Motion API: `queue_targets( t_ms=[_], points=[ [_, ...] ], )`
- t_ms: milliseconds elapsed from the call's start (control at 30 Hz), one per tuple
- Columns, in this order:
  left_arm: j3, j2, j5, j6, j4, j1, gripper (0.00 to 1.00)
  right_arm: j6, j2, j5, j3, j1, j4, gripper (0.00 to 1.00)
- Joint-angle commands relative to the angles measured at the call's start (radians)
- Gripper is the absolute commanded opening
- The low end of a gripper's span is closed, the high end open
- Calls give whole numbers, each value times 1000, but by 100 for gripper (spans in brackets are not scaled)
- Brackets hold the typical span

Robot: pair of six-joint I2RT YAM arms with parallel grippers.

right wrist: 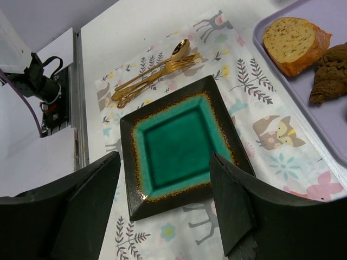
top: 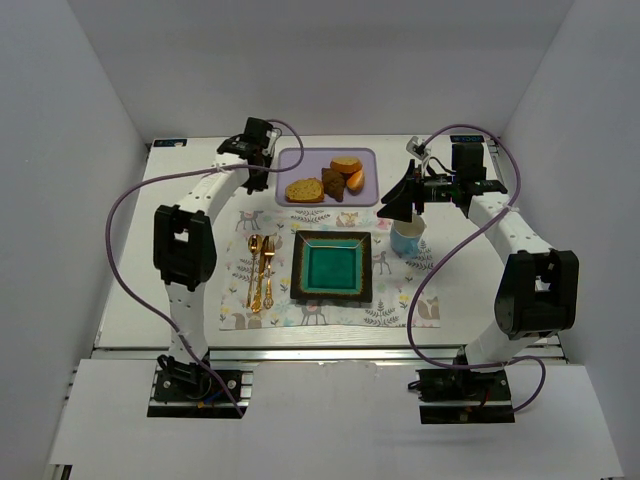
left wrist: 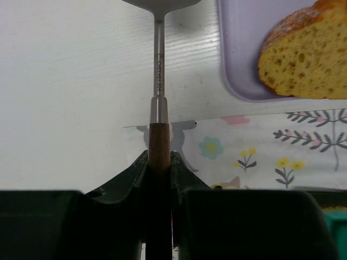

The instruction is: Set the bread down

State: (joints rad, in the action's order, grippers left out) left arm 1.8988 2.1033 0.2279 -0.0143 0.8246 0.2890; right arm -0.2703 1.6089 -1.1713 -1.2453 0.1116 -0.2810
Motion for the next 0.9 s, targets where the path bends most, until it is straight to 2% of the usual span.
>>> queue_targets(
  t_ms=[0, 300, 667, 867],
  points=[
    [20, -58, 221, 77, -15, 38, 0, -9, -40, -33, 4, -6, 14, 72],
    [-159, -137, 264, 166, -51, 96, 0, 42, -33, -57, 23, -7, 66, 73],
    [-179, -138, 235, 177, -36, 144, 0, 43, -47, -67, 40, -9, 66, 74],
    [-242, -167, 234, 171, -12, 187, 0, 43, -52, -73, 43, -9, 68, 74]
  ],
)
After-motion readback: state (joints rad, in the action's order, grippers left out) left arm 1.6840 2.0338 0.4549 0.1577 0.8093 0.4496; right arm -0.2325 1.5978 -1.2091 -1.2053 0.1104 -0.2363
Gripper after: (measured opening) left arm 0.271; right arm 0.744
